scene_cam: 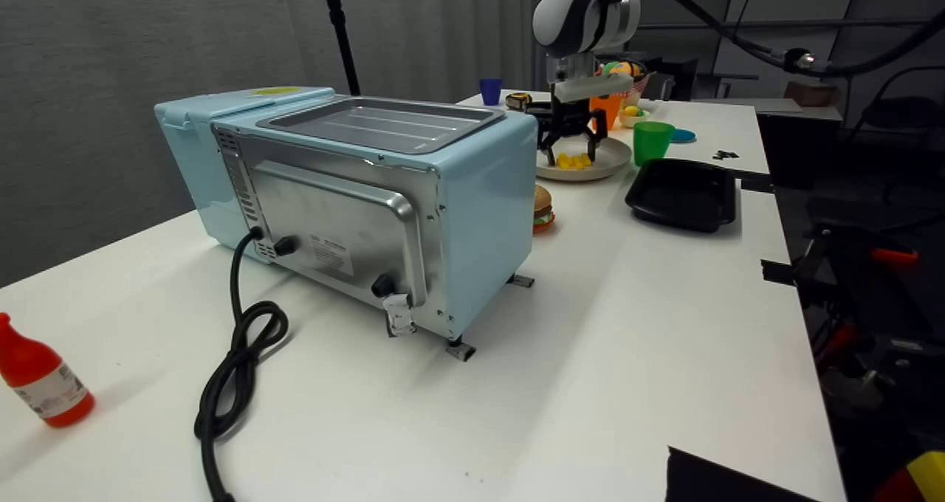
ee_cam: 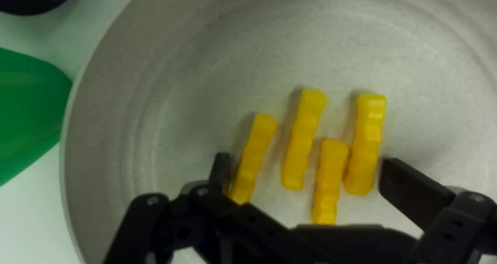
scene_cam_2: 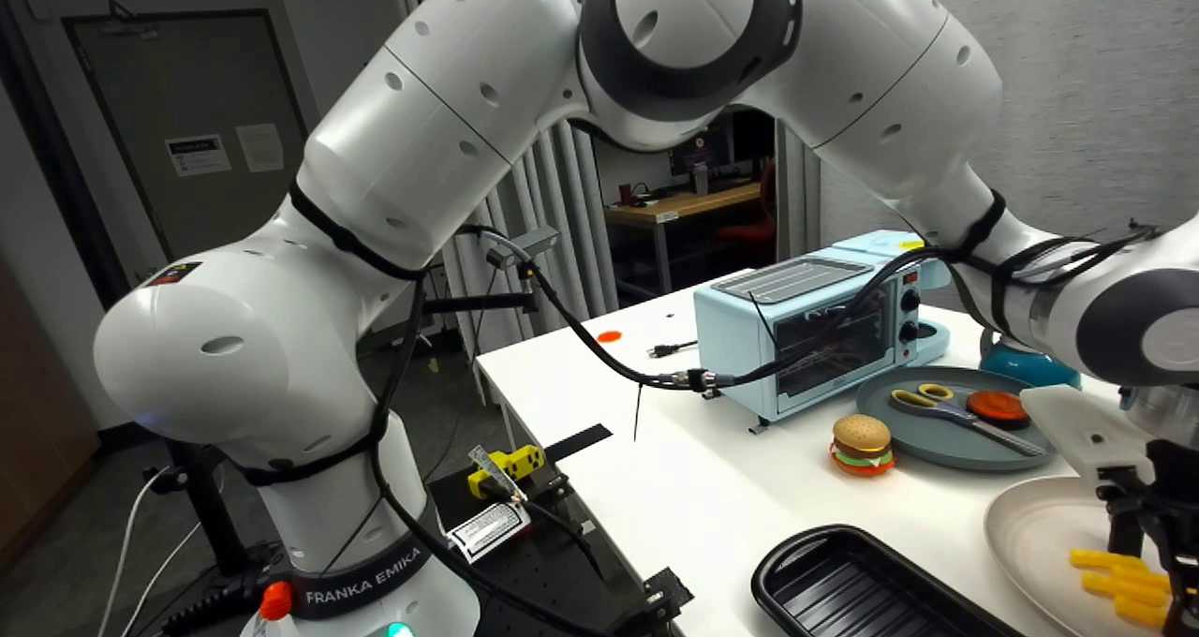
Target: Remove the potato chips from the plate and put them in the green cup
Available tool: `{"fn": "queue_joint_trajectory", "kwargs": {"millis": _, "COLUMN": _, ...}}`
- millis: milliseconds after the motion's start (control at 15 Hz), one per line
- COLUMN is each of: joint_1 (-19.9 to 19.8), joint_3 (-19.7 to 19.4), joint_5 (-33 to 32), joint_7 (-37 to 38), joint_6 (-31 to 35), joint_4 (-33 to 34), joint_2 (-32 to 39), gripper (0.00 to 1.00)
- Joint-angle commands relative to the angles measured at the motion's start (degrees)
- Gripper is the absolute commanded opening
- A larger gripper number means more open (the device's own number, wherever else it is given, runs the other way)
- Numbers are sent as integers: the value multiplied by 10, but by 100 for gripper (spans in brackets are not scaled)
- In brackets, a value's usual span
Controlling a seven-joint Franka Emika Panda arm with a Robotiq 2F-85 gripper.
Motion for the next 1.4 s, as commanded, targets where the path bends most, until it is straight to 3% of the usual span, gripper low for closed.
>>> {"fn": "queue_joint_trajectory", "kwargs": {"millis": 0, "joint_1": -4, "joint_3": 11, "joint_5": 19, "joint_7": -12, "joint_6": 17, "joint_4": -29, "joint_2": -16, "gripper": 100}}
{"fn": "queue_joint_trajectory", "kwargs": {"millis": 1333, "joint_1": -2, "joint_3": 31, "joint_5": 45, "joint_7": -22, "joint_6": 64, "joint_4": -79, "joint_2": -49, "gripper": 100}}
